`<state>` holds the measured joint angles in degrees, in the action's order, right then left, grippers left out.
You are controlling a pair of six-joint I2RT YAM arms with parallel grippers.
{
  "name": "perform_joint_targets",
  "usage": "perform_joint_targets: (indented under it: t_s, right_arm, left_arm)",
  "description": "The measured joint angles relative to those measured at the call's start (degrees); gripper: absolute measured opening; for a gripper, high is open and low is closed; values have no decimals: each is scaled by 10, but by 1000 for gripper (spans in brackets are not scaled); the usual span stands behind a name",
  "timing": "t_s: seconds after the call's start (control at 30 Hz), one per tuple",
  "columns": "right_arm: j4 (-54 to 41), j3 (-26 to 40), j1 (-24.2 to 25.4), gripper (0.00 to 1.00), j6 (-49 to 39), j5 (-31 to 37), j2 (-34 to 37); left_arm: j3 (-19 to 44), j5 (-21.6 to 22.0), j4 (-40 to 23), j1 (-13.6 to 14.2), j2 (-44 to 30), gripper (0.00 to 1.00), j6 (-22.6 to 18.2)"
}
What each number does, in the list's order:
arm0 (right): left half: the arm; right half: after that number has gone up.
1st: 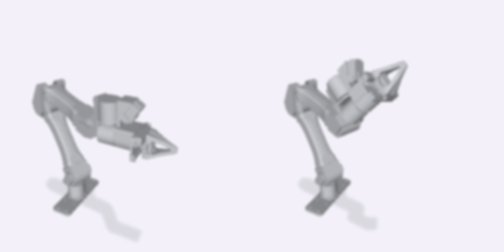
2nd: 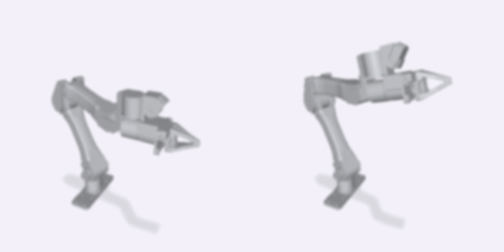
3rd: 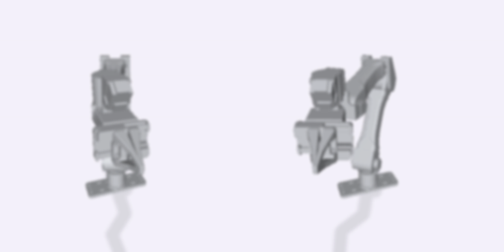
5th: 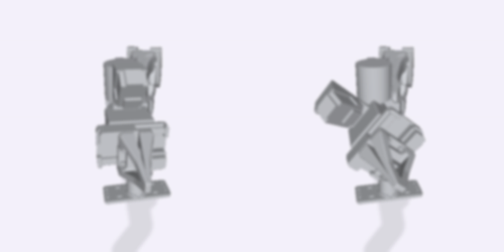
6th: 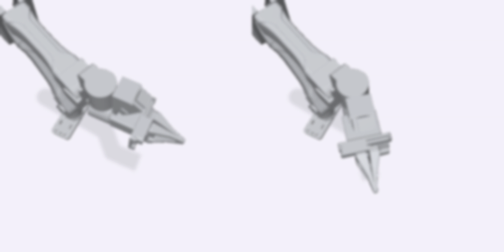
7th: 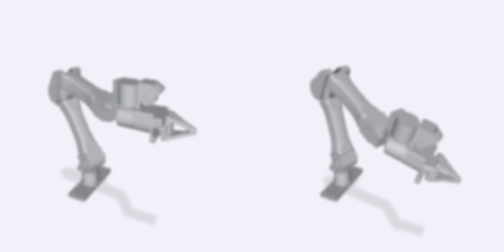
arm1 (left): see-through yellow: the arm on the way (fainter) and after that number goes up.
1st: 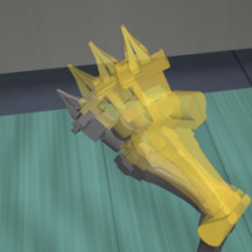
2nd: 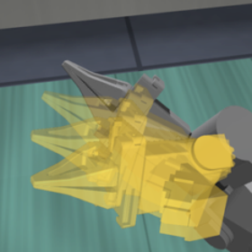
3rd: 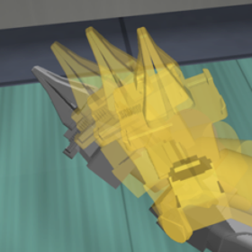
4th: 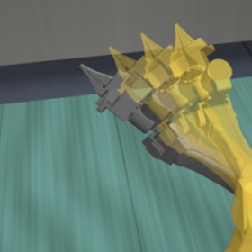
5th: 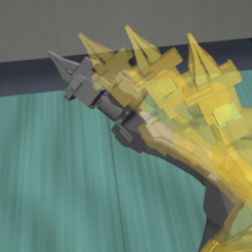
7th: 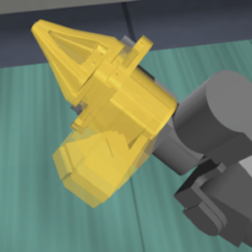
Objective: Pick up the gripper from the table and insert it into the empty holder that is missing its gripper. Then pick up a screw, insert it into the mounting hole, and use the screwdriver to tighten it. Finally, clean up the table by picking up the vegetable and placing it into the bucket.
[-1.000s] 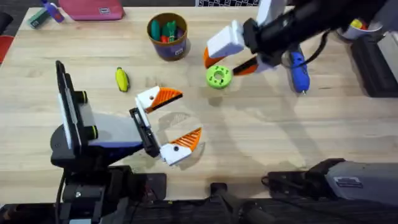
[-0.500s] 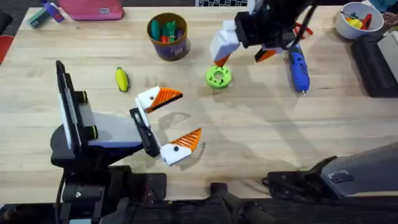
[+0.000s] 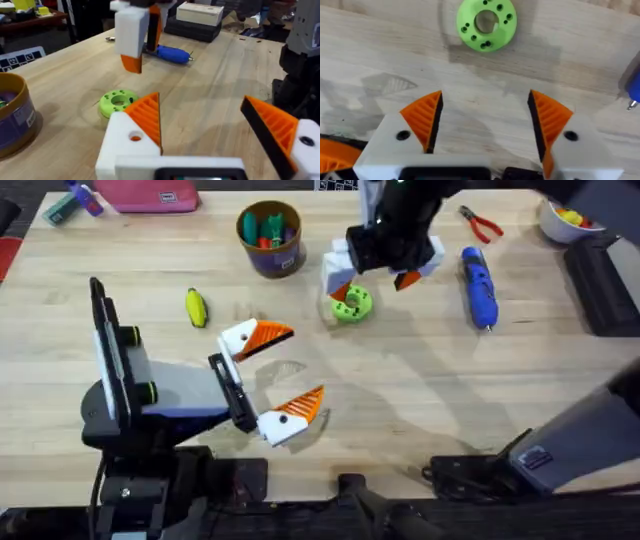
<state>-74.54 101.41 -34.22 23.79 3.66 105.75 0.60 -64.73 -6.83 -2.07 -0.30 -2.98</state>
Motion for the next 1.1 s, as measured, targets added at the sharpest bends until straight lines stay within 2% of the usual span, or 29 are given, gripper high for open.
perform_joint_targets:
  t_s: [0.3,0.57,0.83,1.1]
  right_arm:
    - [32,0,2,860,2,2,60]
    - [53,0,4,722,2,2,110]
    - [62,0,16,578,3,2,136]
    - [75,0,19,528,3,2,145]
  left_arm:
    - [0,0,0,0,0,986,0]
    - [0,0,0,0,0,985,0]
    - [0,0,0,0,0,986,0]
    - [0,0,0,0,0,986,0]
